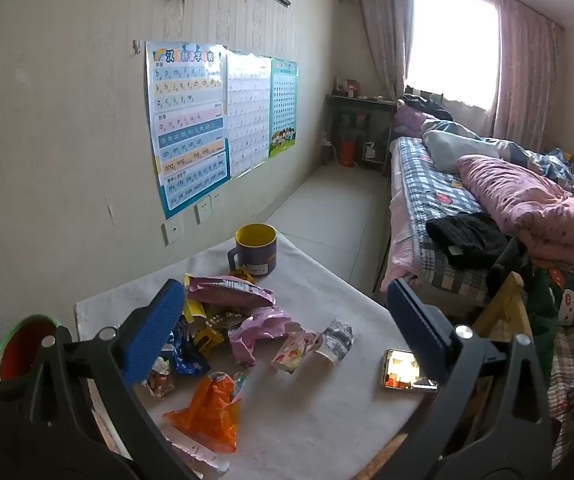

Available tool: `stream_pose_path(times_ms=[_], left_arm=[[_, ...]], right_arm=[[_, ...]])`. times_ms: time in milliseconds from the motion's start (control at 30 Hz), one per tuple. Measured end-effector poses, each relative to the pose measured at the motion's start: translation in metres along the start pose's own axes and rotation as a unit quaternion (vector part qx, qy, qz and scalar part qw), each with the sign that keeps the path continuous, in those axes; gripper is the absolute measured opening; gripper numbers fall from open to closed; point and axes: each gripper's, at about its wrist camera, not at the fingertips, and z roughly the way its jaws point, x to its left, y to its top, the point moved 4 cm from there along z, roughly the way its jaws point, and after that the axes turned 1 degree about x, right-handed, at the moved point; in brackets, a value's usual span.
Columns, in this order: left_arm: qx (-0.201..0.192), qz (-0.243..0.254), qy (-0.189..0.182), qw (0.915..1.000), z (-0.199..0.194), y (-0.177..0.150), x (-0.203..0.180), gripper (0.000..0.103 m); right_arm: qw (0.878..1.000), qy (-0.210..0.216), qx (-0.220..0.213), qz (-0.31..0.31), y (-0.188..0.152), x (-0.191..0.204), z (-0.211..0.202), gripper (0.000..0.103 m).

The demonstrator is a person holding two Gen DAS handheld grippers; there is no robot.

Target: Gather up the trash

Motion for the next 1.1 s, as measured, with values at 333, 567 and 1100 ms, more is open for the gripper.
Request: stream_pose_path(times_ms=[333,567,1100], left_arm=[[-0.001,-0.002,-0.002,1.0,0.0001,0.0001,0.0,0.095],[0.0,-0.002,-0.002,1.0,0.0008,0.0002,0.0004,0.095],[0.008,-0.005,0.002,1.0,0.0065,-0.0067,0.0001,0.095]], right_arm=[[1.0,0.003,0.004,0.0,-0.0008,0.0007,0.0003,0.1],[1.0,0.004,0.006,0.001,-0.0017,-0.0015,0.0027,0.1],[1.0,0.005,0.015,0.003,-0.0072,-0.0013,0.005,0.1]])
